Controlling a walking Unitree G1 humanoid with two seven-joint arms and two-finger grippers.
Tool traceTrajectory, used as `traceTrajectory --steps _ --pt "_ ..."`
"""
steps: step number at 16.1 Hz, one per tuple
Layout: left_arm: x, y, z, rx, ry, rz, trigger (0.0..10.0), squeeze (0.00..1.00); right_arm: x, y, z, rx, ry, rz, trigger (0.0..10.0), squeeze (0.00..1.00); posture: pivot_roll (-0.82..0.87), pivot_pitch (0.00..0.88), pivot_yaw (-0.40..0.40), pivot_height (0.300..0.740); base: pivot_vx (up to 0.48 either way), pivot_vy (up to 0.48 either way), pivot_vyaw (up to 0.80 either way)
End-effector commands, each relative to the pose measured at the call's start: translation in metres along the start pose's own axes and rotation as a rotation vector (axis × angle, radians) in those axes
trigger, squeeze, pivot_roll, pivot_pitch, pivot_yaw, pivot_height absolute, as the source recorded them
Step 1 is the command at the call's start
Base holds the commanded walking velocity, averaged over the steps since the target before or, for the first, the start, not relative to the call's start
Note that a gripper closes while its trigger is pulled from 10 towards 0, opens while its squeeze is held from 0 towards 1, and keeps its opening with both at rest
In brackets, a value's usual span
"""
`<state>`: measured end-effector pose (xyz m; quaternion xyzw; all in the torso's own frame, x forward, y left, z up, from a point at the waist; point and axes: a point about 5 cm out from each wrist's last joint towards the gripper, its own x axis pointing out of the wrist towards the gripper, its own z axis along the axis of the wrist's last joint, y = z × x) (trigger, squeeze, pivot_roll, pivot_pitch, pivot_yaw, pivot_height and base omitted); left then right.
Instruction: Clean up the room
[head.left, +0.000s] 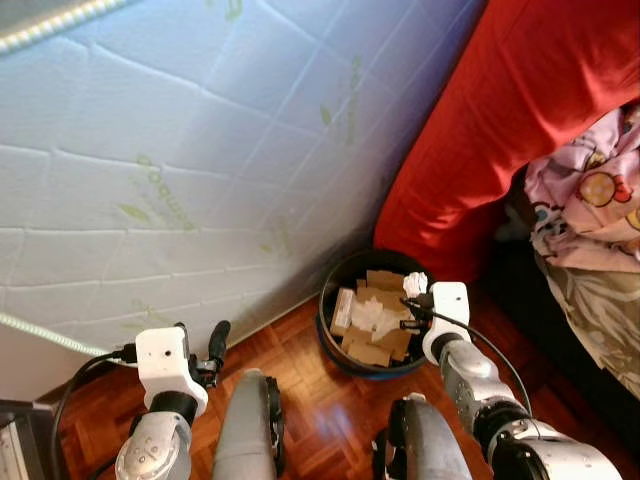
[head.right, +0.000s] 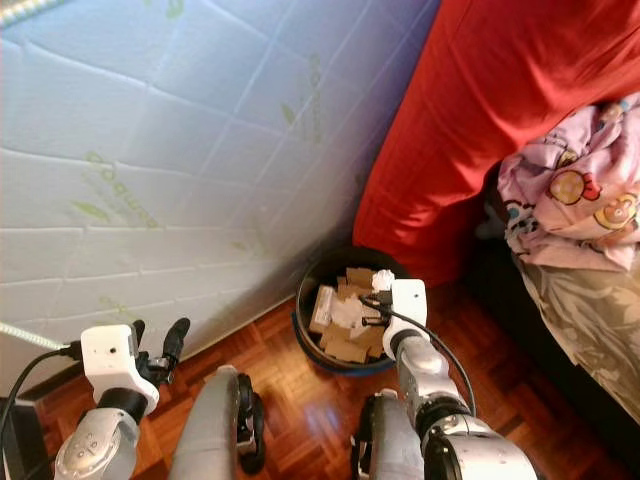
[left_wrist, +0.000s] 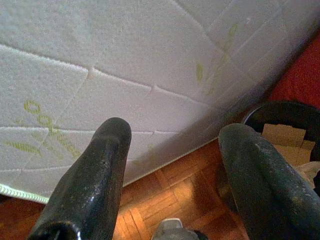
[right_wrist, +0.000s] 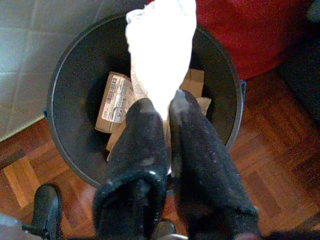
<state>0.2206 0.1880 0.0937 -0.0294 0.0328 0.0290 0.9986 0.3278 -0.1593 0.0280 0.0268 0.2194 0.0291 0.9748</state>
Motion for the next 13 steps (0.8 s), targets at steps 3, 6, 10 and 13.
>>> traceTrajectory --steps 3,6,10,13 --pt "-0.008 0.001 -0.003 -0.003 0.046 0.009 10.0 0.00 -0.002 0.004 -0.013 0.006 0.055 0.027 10.0 1.00 0.21 0.384 0.022 0.642 0.000 0.000 0.00" --pt "-0.011 0.001 -0.003 -0.002 0.058 0.011 10.0 0.00 -0.002 0.007 -0.013 -0.013 0.057 0.047 10.0 1.00 0.21 0.396 0.023 0.642 0.000 0.000 0.00" --pt "-0.014 0.001 -0.005 -0.003 0.086 0.013 10.0 0.00 -0.002 0.012 -0.013 -0.037 0.059 0.085 10.0 1.00 0.21 0.404 0.021 0.642 0.000 0.000 0.00" --pt "-0.015 -0.001 -0.006 -0.006 0.092 0.010 10.0 0.00 -0.002 0.011 -0.013 -0.049 0.062 0.069 10.0 1.00 0.21 0.411 0.021 0.642 0.000 0.000 0.00"
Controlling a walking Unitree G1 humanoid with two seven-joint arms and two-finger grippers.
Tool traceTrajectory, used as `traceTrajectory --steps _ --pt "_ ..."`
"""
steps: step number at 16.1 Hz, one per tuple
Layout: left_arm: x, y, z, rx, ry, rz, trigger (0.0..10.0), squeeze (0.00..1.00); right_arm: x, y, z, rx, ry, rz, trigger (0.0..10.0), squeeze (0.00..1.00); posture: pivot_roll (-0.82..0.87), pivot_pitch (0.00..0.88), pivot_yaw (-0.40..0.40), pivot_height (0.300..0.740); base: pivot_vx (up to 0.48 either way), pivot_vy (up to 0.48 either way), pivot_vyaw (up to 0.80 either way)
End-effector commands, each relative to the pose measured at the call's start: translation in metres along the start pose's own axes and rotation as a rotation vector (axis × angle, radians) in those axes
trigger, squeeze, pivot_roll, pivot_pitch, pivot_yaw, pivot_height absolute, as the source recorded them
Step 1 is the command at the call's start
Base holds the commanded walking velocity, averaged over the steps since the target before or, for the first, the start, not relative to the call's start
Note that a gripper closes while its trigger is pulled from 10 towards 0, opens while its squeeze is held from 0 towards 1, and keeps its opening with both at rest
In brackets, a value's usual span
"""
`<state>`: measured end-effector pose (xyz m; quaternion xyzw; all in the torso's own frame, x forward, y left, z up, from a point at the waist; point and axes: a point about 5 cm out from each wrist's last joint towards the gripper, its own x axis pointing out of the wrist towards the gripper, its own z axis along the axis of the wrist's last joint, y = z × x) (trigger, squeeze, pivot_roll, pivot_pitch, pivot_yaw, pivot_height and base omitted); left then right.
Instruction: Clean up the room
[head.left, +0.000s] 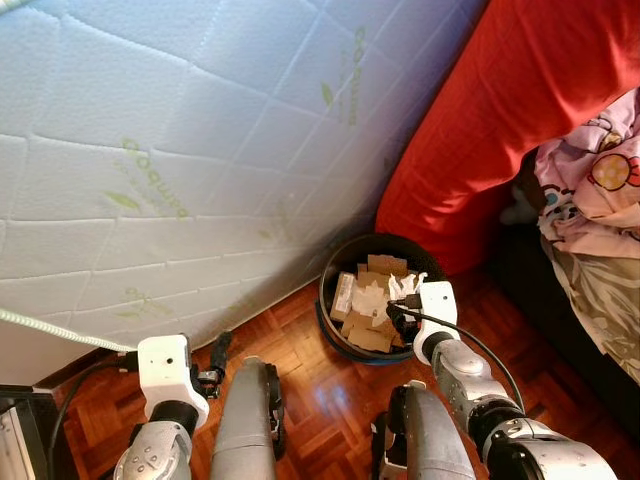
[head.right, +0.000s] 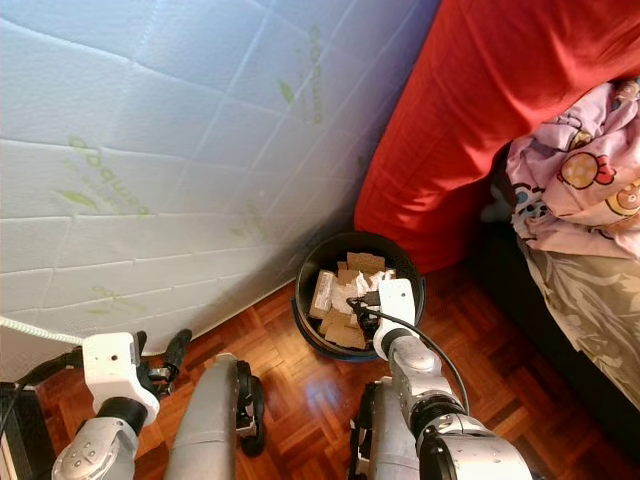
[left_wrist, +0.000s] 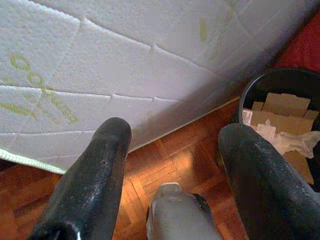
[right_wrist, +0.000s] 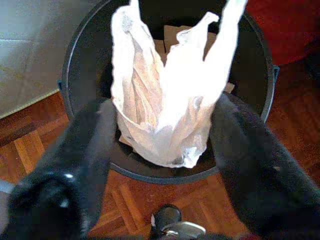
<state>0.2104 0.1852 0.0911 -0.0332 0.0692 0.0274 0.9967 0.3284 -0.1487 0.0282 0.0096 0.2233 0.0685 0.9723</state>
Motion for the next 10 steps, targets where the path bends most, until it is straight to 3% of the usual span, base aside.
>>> traceTrajectory --steps 1,3,7,9,10 --pt "-0.005 0.001 -0.003 -0.002 0.019 0.011 10.0 0.00 -0.002 0.001 -0.012 -0.002 0.052 0.002 10.0 1.00 0.21 0.411 0.021 0.642 0.000 0.000 0.00" --pt "-0.006 0.001 -0.002 -0.002 0.019 0.013 10.0 0.00 -0.002 0.003 -0.012 -0.032 0.069 0.025 10.0 1.00 0.22 0.415 0.021 0.642 0.000 0.000 0.00" --pt "-0.007 -0.001 -0.003 -0.004 0.024 0.016 10.0 0.00 -0.002 0.009 -0.019 -0.207 0.124 0.093 10.0 1.00 0.21 0.421 0.017 0.642 0.000 0.000 0.00" --pt "-0.006 -0.002 -0.003 -0.007 0.025 0.015 10.0 0.00 -0.001 0.009 -0.014 -0.209 0.107 0.073 10.0 1.00 0.21 0.422 0.016 0.642 0.000 0.000 0.00" --pt "-0.004 -0.002 -0.005 -0.009 0.028 0.015 10.0 0.00 0.000 0.006 -0.006 -0.150 0.053 0.035 10.0 0.00 0.20 0.414 0.010 0.642 0.000 0.000 0.00"
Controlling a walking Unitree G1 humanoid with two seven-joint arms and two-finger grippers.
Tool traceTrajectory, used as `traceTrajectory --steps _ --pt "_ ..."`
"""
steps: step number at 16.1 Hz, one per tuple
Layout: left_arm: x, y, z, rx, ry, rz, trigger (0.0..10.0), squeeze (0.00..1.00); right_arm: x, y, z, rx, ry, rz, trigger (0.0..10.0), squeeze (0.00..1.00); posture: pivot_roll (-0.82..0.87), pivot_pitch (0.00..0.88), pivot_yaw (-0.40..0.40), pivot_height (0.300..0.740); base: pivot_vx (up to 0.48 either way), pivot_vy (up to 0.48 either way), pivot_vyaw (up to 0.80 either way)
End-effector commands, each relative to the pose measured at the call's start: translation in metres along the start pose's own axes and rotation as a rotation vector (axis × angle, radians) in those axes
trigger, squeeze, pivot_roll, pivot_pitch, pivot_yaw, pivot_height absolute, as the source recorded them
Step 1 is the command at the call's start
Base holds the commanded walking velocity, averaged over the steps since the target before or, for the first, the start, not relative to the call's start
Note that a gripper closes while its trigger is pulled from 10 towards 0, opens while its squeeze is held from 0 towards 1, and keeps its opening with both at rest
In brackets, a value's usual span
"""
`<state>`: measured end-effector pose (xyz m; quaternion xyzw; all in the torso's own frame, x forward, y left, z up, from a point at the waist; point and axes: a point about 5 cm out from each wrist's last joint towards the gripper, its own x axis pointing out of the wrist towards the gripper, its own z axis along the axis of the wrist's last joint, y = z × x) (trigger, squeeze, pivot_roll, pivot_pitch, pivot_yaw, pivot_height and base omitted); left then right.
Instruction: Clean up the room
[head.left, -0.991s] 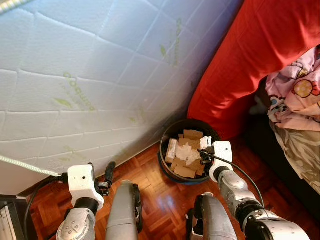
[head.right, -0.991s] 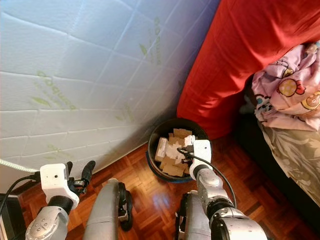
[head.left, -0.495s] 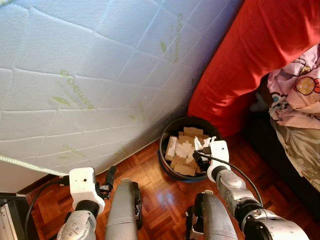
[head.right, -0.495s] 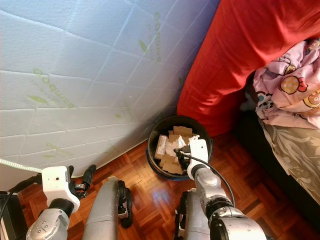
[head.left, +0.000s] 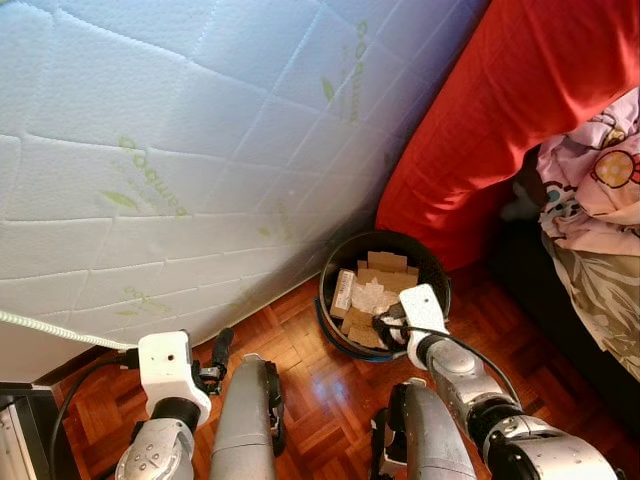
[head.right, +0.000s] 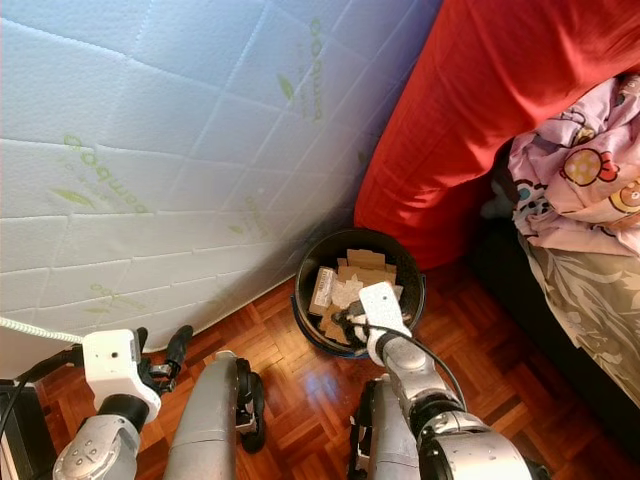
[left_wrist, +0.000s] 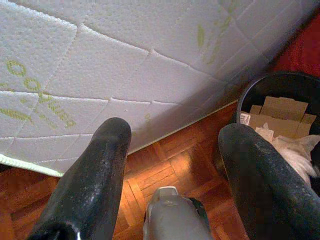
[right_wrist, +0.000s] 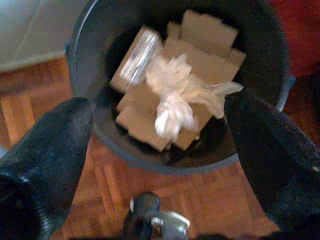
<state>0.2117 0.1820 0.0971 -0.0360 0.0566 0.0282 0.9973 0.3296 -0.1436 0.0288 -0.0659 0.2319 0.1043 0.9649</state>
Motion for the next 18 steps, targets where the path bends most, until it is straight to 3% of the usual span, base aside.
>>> traceTrajectory --steps 1,3,5,6,7,8,9,12,15,16,18 --pt "-0.004 0.002 -0.012 -0.001 0.056 0.013 10.0 0.00 -0.002 -0.001 -0.006 0.045 0.002 -0.020 10.0 0.00 0.20 0.408 0.009 0.642 0.000 0.000 0.00" --pt "0.003 -0.001 -0.019 0.019 0.070 -0.028 10.0 0.00 -0.012 -0.028 -0.015 0.280 -0.093 -0.157 10.0 0.00 0.17 0.365 0.007 0.642 0.000 0.000 0.00" --pt "0.005 -0.001 -0.022 0.033 0.077 -0.037 10.0 0.00 -0.015 -0.033 -0.021 0.311 -0.094 -0.186 10.0 0.00 0.16 0.353 0.005 0.642 0.000 0.000 0.00" --pt "0.014 0.008 -0.039 0.074 0.119 -0.055 10.0 0.00 -0.036 -0.045 -0.062 0.363 -0.055 -0.260 10.0 0.00 0.13 0.290 0.003 0.652 0.000 0.000 0.00" --pt "0.014 0.008 -0.039 0.074 0.119 -0.055 10.0 0.00 -0.036 -0.045 -0.062 0.363 -0.055 -0.260 10.0 0.00 0.13 0.290 0.003 0.652 0.000 0.000 0.00" --pt "0.026 0.013 -0.055 0.093 0.162 -0.054 10.0 0.00 -0.050 -0.044 -0.093 0.383 0.022 -0.290 10.0 0.00 0.10 0.211 0.003 0.667 0.000 0.000 0.00" --pt "0.031 0.012 -0.059 0.101 0.171 -0.059 10.0 0.00 -0.054 -0.038 -0.102 0.387 0.044 -0.282 10.0 0.00 0.10 0.198 0.004 0.677 0.000 0.000 0.00" --pt "0.049 0.009 -0.069 0.098 0.193 -0.068 10.0 0.00 -0.049 -0.017 -0.106 0.398 0.083 -0.238 10.0 0.00 0.07 0.099 0.013 0.707 0.000 0.000 0.00" --pt "0.049 0.012 -0.094 0.106 0.270 -0.068 10.0 0.00 -0.052 -0.005 -0.117 0.406 0.138 -0.221 10.0 0.00 0.06 0.066 0.013 0.727 0.000 0.000 0.00" --pt "0.045 0.021 -0.113 0.110 0.355 -0.043 10.0 0.00 -0.060 -0.003 -0.131 0.403 0.198 -0.218 10.0 0.00 0.04 0.037 0.010 0.740 0.000 0.000 0.00" --pt "0.041 0.027 -0.126 0.105 0.447 -0.031 10.0 0.00 -0.063 -0.002 -0.137 0.396 0.238 -0.217 10.0 0.00 0.05 0.006 0.004 0.740 0.000 0.000 0.00"
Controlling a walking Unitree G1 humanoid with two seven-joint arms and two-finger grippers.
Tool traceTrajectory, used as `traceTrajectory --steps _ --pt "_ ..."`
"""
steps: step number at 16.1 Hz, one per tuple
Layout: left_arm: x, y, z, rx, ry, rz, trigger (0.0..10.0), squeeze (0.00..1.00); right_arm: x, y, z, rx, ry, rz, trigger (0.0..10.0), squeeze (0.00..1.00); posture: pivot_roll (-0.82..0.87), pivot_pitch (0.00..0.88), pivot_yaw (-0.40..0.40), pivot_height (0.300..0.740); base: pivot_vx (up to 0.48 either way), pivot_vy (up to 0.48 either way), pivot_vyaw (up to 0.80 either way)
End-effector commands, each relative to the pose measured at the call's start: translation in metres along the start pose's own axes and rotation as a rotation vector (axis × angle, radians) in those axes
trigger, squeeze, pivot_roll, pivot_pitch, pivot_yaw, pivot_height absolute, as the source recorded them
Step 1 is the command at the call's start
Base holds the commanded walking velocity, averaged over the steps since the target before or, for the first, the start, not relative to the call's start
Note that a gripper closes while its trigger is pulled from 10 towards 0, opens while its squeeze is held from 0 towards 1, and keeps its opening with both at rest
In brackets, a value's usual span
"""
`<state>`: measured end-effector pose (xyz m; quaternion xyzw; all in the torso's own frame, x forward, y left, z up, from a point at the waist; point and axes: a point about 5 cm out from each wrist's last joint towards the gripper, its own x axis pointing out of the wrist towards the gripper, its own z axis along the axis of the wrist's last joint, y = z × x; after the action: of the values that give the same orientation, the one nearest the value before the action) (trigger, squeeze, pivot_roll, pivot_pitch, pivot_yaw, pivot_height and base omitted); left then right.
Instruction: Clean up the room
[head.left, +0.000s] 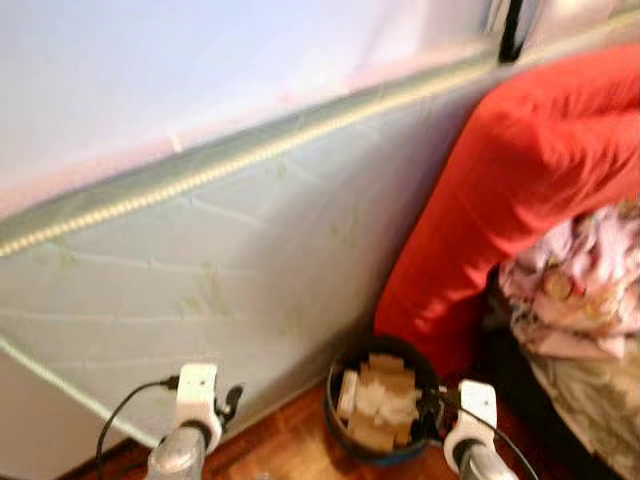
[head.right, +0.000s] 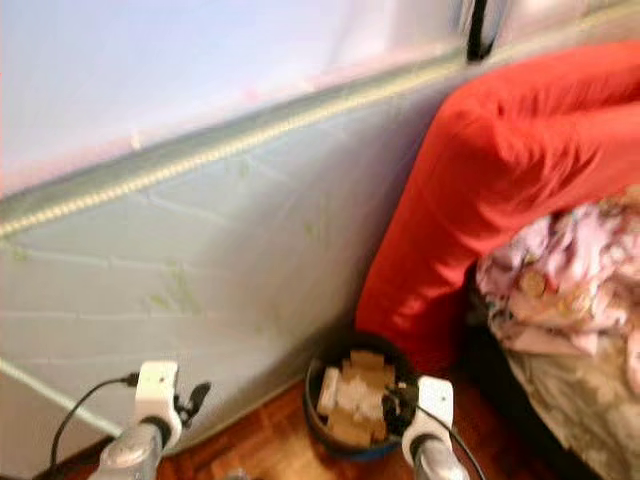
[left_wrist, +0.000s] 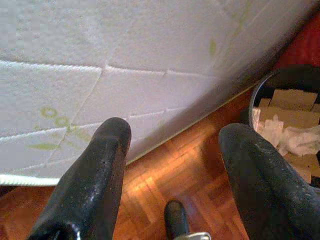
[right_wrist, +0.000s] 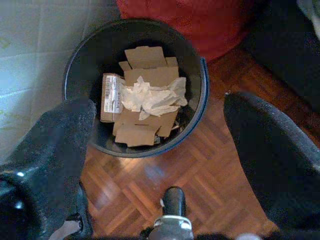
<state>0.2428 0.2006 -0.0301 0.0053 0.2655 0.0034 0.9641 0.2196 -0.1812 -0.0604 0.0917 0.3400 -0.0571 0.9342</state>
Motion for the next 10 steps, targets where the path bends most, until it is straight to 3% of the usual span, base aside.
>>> traceTrajectory --steps 1,5,7,10 --pt "-0.003 -0.001 -0.015 0.008 0.074 -0.017 10.0 0.00 -0.001 -0.001 -0.006 -0.008 0.035 -0.008 10.0 0.00 0.04 0.000 0.006 0.740 0.000 0.000 0.00" --pt "-0.008 -0.005 -0.041 0.014 0.230 -0.032 10.0 0.00 -0.005 -0.007 -0.015 0.036 0.062 -0.035 10.0 0.00 0.02 0.000 0.023 0.740 0.000 0.000 0.00" --pt "-0.014 -0.002 -0.054 0.005 0.297 -0.004 10.0 0.00 -0.011 -0.012 -0.033 0.012 0.135 -0.053 10.0 0.00 0.01 0.000 0.029 0.740 0.000 0.000 0.00" --pt "-0.017 -0.001 -0.059 -0.024 0.313 0.015 10.0 0.00 -0.019 -0.016 -0.051 -0.005 0.191 -0.063 10.0 0.00 0.02 0.000 0.026 0.740 0.000 0.000 0.00"
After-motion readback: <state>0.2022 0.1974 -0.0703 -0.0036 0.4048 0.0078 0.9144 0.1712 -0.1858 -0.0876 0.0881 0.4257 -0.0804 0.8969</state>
